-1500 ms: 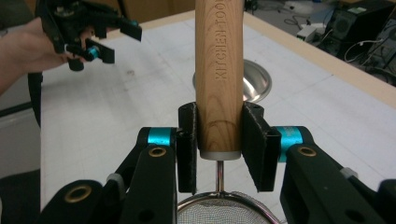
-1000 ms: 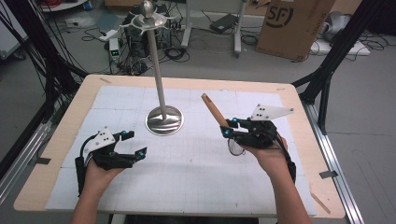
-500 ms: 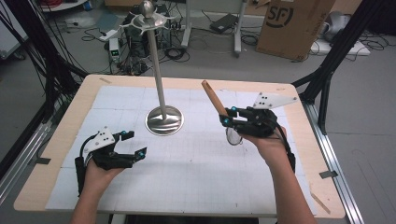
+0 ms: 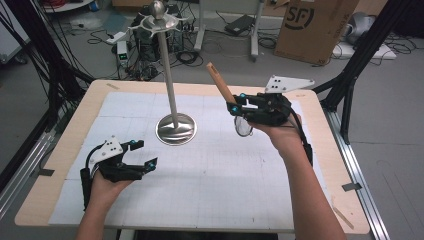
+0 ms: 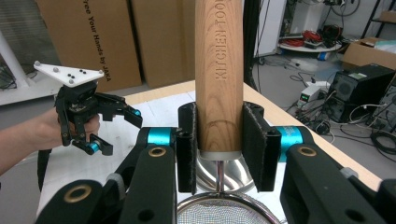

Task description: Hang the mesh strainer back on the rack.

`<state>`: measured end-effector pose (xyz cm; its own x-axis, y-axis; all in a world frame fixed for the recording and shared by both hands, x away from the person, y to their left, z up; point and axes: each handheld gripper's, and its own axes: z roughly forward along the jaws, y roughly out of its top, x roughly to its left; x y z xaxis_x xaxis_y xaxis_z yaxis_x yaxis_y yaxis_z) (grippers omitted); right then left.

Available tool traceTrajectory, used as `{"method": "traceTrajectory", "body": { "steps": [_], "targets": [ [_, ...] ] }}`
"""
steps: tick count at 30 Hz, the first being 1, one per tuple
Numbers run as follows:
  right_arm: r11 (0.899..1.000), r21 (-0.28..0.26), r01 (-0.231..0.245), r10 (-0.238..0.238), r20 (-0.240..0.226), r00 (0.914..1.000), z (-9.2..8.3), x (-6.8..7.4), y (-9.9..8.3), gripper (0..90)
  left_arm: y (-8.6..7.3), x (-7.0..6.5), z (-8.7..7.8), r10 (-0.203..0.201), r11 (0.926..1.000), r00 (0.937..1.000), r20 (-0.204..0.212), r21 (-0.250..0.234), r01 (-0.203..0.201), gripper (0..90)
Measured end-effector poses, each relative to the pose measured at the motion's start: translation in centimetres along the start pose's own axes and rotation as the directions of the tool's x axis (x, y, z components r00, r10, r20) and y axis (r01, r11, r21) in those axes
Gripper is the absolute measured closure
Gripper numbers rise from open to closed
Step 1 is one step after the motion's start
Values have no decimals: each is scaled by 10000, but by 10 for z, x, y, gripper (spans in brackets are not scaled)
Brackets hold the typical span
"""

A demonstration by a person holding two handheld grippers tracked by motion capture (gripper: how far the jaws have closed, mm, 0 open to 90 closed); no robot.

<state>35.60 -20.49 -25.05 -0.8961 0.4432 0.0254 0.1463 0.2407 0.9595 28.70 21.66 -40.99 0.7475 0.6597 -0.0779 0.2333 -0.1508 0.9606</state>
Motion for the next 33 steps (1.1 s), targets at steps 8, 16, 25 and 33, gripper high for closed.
{"method": "traceTrajectory", "body": {
  "steps": [8, 16, 25, 33],
  "targets": [
    [9998, 77, 165, -163, -219, 9996, 5, -9, 13, 683, 0, 0, 1, -7, 10000, 10000, 6, 44, 7, 185],
    [9993, 99, 373, -370, -330, 9988, 9, -18, 32, 683, 0, -1, 2, 17, 10000, 10000, 9, 70, -17, 185],
    [9977, 217, 645, -641, -170, 9978, 18, -20, 52, 683, 0, -1, 3, 3, 10000, 10000, 47, 37, -3, 185],
    [9968, 269, 749, -744, -166, 9971, 30, -19, 70, 683, 0, -1, 2, 30, 10000, 10000, 15, 13, -30, 185]
  ]
}}
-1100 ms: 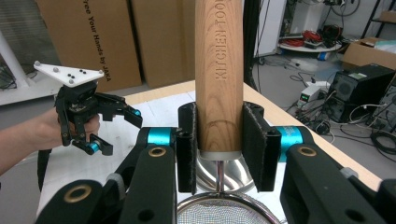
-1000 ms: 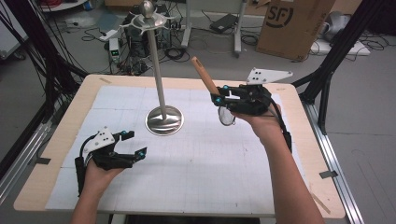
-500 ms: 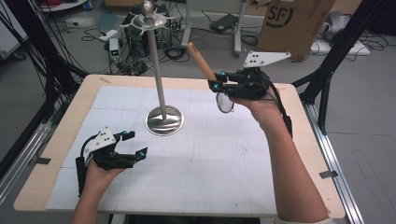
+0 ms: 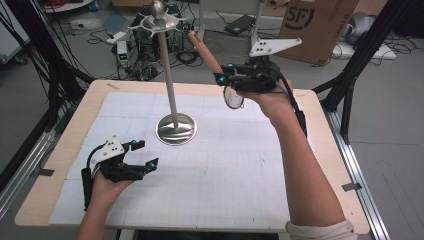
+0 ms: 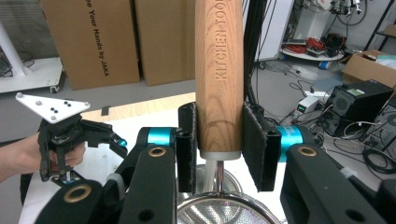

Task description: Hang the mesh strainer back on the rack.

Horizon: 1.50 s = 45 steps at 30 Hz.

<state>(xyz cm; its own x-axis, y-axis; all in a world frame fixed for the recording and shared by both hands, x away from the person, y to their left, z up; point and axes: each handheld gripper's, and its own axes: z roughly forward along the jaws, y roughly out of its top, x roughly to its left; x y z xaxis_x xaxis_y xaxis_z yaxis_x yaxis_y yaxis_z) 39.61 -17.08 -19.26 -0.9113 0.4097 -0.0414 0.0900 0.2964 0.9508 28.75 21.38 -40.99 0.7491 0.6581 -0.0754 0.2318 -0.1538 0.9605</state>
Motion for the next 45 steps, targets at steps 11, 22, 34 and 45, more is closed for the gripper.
{"method": "traceTrajectory", "body": {
  "steps": [11, 22, 34, 45],
  "targets": [
    [9999, 108, 86, -86, 25, 10000, 13, -1, 17, 683, 0, 0, 0, 16, 10000, 10000, 52, -2, -16, 185],
    [9997, 222, -141, 139, 99, 9999, 21, -9, 16, 683, 0, 0, 0, 6, 10000, 10000, 51, -24, -6, 185],
    [9991, 287, -315, 313, 88, 9995, 29, -13, 14, 684, 1, -1, 0, -3, 10000, 10000, 62, -27, 3, 185],
    [9985, 351, -420, 421, -33, 9991, 41, -11, 14, 683, 2, -1, 0, 19, 10000, 10000, 77, -36, -18, 185]
  ]
}}
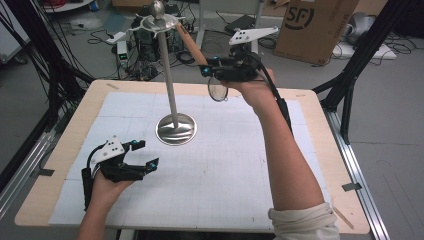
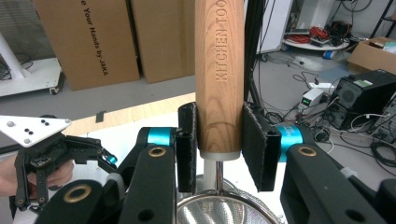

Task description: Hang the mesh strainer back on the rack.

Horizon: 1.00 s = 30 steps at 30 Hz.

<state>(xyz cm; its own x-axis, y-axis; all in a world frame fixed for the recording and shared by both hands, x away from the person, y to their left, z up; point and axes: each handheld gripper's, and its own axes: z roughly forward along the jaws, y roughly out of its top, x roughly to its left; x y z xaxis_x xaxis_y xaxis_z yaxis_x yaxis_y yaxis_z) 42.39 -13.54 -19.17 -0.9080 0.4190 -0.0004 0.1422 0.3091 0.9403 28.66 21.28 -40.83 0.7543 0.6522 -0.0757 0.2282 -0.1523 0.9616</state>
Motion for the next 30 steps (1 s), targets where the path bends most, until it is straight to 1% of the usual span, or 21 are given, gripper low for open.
{"method": "traceTrajectory", "body": {
  "steps": [4, 8, 11, 13, 17, 19, 23, 25, 26, 29, 30],
  "targets": [
    [9999, 133, -1, 1, -4, 10000, 6, 2, 0, 682, 0, 0, 0, -39, 10000, 10000, 2, -38, 39, 185],
    [9992, 396, 77, -80, 68, 9999, 13, 4, 0, 682, 1, 1, -1, 33, 10000, 10000, -30, -47, -33, 185],
    [9987, 494, 80, -85, 95, 9999, 18, 6, 1, 682, 1, 0, -1, 58, 10000, 10000, -23, -25, -59, 185],
    [9984, 558, -9, 2, 123, 9999, 22, 7, 1, 682, 1, 0, -1, 63, 10000, 10000, -10, -27, -63, 185],
    [9976, 684, 54, -73, 274, 9996, 27, 8, 2, 682, 1, 0, -1, 53, 10000, 10000, 2, -14, -53, 185],
    [9976, 696, 38, -65, 385, 9992, 29, 9, 2, 682, 1, 0, -2, 39, 10000, 10000, -1, -44, -39, 185],
    [9975, 713, -13, -13, 359, 9994, 32, 10, 2, 680, 1, 0, -2, 24, 10000, 10000, -3, -41, -24, 185],
    [9972, 752, 3, -32, 381, 9993, 33, 10, 2, 679, 1, 0, -1, 107, 9999, 9999, 19, -7, -107, 185],
    [9972, 744, 67, -96, 379, 9992, 34, 10, 2, 678, 1, -1, -1, 66, 10000, 10000, 52, -4, -66, 185],
    [9968, 789, 118, -154, 449, 9989, 33, 11, 3, 662, 1, 0, -1, 95, 10000, 10000, 26, 29, -95, 185],
    [9968, 797, 109, -147, 473, 9988, 33, 11, 3, 628, 1, 0, -1, 61, 10000, 10000, 45, 29, -61, 185]
  ]
}}
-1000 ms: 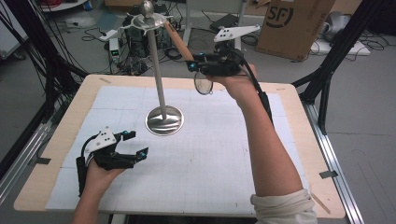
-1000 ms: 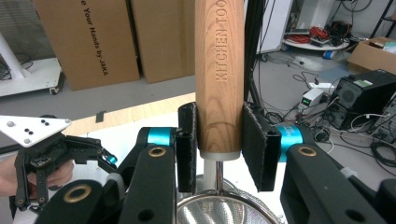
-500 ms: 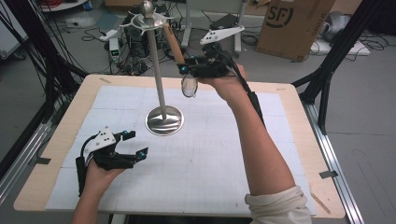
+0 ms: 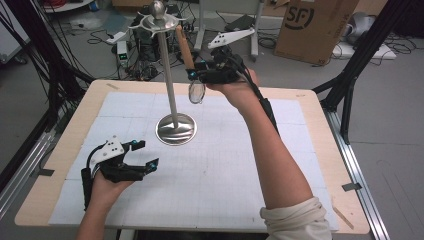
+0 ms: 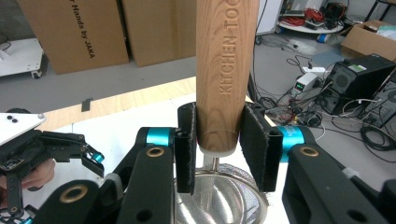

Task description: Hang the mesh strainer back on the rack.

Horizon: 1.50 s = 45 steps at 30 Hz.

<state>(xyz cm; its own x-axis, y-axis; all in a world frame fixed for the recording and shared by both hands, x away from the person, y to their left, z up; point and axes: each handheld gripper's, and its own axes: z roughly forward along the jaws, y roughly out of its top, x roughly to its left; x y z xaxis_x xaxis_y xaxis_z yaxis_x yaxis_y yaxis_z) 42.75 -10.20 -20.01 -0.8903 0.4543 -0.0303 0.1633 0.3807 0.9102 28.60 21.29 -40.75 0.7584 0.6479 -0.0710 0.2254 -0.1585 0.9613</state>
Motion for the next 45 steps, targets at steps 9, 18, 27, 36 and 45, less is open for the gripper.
{"method": "traceTrajectory", "body": {
  "steps": [9, 18, 27, 36, 45],
  "targets": [
    [9997, -135, 194, -191, 222, 9996, -14, 0, -3, 538, 0, -1, 0, -27, 10000, 10000, 11, 10, 27, 185],
    [9982, -425, 419, -408, 271, 9988, -35, 4, -19, 484, 0, -2, 1, 34, 10000, 10000, 17, 72, -34, 185],
    [9972, -666, 352, -326, 388, 9987, -60, 6, -43, 434, 0, -3, 1, 57, 9999, 10000, 37, 132, -57, 185],
    [9967, -801, 143, -101, 524, 9986, -83, 8, -73, 412, -1, -4, 4, 119, 9996, 9999, 46, 245, -121, 185],
    [9972, -746, 42, 8, 662, 9978, -95, 11, -102, 400, -1, -4, 4, 110, 9997, 9999, 30, 238, -110, 185]
  ]
}}
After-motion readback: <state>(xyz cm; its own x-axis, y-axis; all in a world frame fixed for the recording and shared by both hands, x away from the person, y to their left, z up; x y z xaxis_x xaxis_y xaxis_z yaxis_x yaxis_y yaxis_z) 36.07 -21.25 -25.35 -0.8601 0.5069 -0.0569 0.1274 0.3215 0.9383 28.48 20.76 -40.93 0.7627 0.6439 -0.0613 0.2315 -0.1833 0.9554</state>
